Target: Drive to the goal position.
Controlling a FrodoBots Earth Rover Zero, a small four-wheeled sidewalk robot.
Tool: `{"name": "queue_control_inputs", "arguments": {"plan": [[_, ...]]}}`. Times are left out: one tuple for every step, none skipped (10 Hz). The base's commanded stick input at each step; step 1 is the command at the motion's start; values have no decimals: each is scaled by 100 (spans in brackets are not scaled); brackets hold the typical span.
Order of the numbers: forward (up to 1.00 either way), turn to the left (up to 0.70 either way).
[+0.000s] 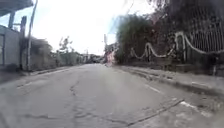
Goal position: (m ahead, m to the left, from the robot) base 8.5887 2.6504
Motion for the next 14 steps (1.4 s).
{"name": "queue_control_inputs", "arguments": {"plan": [[85, 0], [85, 0], [85, 0], [85, 0], [85, 0], [85, 0], [85, 0], [85, 0], [85, 0], [85, 0], [85, 0], [85, 19], [85, 34], [85, 34]]}}
